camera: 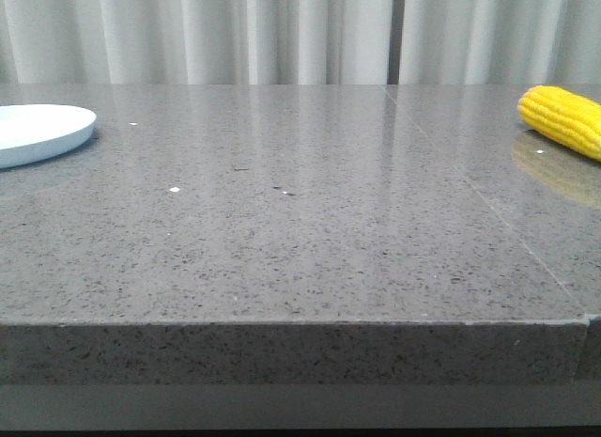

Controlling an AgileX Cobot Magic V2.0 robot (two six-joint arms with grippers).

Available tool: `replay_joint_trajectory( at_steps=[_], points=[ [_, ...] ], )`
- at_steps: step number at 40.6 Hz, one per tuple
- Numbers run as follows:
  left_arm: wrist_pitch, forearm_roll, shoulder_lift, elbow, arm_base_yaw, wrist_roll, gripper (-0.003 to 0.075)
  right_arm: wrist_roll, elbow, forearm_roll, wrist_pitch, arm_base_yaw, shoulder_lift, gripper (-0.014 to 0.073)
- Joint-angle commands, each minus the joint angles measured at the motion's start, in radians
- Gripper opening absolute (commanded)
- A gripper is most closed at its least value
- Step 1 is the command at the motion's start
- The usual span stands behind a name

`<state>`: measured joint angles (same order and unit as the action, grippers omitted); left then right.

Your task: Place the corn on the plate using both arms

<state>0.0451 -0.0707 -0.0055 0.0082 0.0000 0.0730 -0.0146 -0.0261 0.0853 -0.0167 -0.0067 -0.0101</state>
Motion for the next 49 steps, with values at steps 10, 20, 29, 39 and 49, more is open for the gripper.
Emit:
replay_joint_trajectory(
  at_steps=[10, 20, 29, 39, 49],
  points=[
    [-0.072, -0.010, -0.015, 0.024, -0.001, -0.001, -0.0020, -0.006, 0.021, -0.003, 0.072, 0.001, -0.018, -0.0068],
    [-0.072, -0.010, -0.015, 0.024, -0.001, -0.001, -0.0020, -0.006, 0.021, -0.003, 0.074, 0.001, -0.018, -0.0068],
    [-0.137, -0.010, -0.015, 0.024, -0.001, -0.001, -0.0020, -0.006, 0.022, -0.003, 0.105, 0.001, -0.018, -0.0068],
    [-0.177, -0.010, -0.015, -0.045, -0.001, -0.001, -0.0020, -0.006, 0.117, -0.001, 0.086, 0.001, -0.018, -0.0068],
    [0.068, -0.010, 0.047, -0.374, -0.001, -0.001, -0.0020, -0.006, 0.402, -0.001, -0.164, 0.000, 0.062, -0.0068]
  ],
)
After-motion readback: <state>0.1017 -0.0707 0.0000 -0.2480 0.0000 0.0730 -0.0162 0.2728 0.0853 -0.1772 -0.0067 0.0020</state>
